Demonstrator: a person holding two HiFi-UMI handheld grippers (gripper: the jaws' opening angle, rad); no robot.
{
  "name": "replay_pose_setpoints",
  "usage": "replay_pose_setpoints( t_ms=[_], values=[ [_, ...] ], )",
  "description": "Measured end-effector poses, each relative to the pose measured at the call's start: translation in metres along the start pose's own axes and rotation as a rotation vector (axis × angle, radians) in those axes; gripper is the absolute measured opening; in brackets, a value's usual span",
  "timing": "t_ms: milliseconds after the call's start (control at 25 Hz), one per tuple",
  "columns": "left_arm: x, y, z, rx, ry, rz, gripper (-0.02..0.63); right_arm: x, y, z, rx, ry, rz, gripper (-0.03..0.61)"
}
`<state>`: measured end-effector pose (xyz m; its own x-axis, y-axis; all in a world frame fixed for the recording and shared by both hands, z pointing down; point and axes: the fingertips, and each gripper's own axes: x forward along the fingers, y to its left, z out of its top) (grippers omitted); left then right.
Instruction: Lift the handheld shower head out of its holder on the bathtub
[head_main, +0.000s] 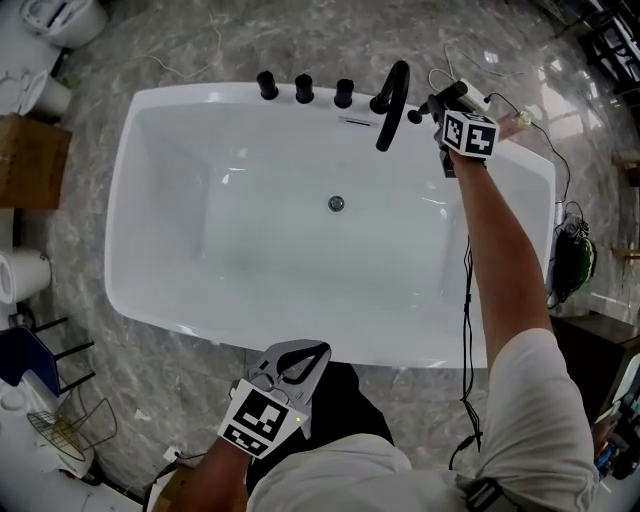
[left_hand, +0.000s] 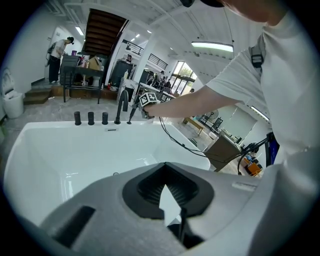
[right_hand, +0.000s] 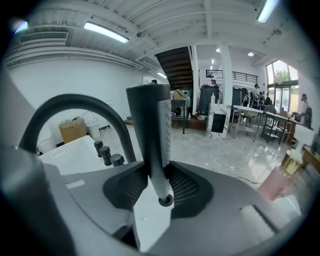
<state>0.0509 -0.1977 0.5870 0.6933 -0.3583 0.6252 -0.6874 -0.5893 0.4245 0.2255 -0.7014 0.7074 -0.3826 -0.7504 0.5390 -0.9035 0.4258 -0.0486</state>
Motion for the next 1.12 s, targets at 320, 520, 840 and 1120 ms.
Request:
replay_pose_setpoints(
  t_ms=[320, 520, 840, 1120],
  values=[
    [-0.032, -0.016, -0.001, 0.029, -0.013, -0.014, 0.006, -0.049, 0.015, 0.037, -0.025, -0.03, -0.018, 0.146],
    [-0.047, -0.025, 0.006, 0.062, -0.019, -0.016, 0.006, -0.077, 0.025, 0.056, -0.035, -0.056, -0.014, 0.146],
    [-0.062, -0.048, 0.009, 0.104, -0.027, -0.026, 0.006, -0.124, 0.039, 0.085, -0.046, -0.104, -0.006, 0.146],
    [-0.075, -0.065, 0.004, 0.147, -0.004, -0.028, 0.006, -0.168, 0.049, 0.115, -0.072, -0.146, 0.007, 0.146]
  ],
)
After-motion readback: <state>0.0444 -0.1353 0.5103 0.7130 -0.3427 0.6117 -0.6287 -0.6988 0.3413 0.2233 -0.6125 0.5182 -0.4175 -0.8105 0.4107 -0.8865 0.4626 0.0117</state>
